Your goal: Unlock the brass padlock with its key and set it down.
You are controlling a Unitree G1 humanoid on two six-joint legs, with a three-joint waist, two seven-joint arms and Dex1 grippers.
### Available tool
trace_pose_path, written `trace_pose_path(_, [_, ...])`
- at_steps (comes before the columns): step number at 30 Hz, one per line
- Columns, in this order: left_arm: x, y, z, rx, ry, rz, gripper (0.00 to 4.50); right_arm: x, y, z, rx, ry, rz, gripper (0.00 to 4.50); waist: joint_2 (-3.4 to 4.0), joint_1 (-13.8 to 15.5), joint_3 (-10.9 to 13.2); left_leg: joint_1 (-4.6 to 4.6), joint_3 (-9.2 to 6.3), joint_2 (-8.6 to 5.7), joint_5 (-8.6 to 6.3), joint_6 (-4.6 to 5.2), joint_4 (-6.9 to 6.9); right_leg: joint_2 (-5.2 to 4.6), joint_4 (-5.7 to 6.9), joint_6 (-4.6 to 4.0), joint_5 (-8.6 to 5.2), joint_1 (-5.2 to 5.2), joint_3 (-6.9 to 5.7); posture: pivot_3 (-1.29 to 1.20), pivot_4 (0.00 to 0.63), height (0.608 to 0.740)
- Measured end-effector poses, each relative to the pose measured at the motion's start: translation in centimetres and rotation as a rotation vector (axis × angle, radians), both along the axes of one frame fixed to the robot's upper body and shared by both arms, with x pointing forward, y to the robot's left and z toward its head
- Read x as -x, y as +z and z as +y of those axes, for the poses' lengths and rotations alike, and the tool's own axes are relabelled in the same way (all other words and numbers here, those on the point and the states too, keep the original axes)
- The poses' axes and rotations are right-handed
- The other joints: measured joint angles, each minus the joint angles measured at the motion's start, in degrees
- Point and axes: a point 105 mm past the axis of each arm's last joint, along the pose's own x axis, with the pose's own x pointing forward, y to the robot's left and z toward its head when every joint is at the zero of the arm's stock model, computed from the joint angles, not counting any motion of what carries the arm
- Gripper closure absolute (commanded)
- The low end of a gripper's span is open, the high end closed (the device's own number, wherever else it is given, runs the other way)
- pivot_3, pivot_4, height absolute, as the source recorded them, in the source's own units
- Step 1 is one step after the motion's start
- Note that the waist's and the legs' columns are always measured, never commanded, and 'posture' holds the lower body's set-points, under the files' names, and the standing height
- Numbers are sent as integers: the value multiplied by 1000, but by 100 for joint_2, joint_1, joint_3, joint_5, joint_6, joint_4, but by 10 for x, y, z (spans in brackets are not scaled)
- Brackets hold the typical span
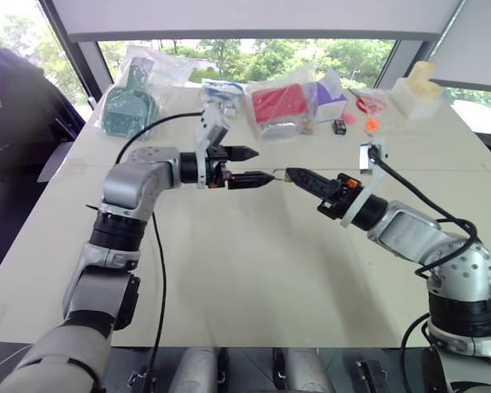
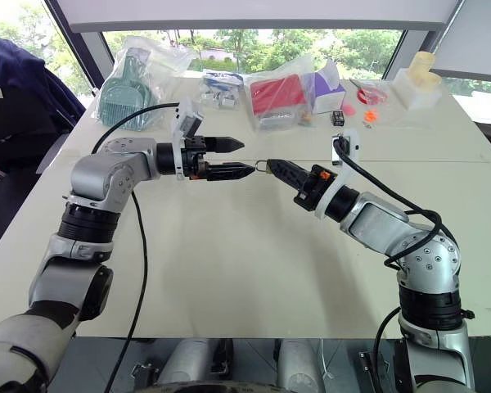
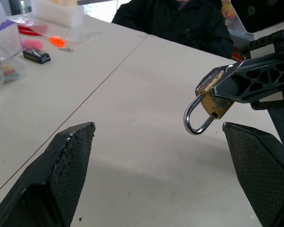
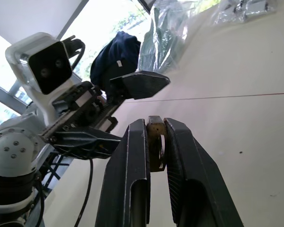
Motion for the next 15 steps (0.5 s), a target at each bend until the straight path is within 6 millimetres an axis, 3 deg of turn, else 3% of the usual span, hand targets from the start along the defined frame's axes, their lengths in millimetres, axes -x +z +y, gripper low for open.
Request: trace_pose_path(15, [-11, -11, -5, -8, 27, 18, 24, 19, -2, 14, -12, 90, 3, 4500, 0, 2, 0, 0, 0, 0, 0, 0, 0, -5, 0, -1, -1, -1, 0, 0, 150, 740])
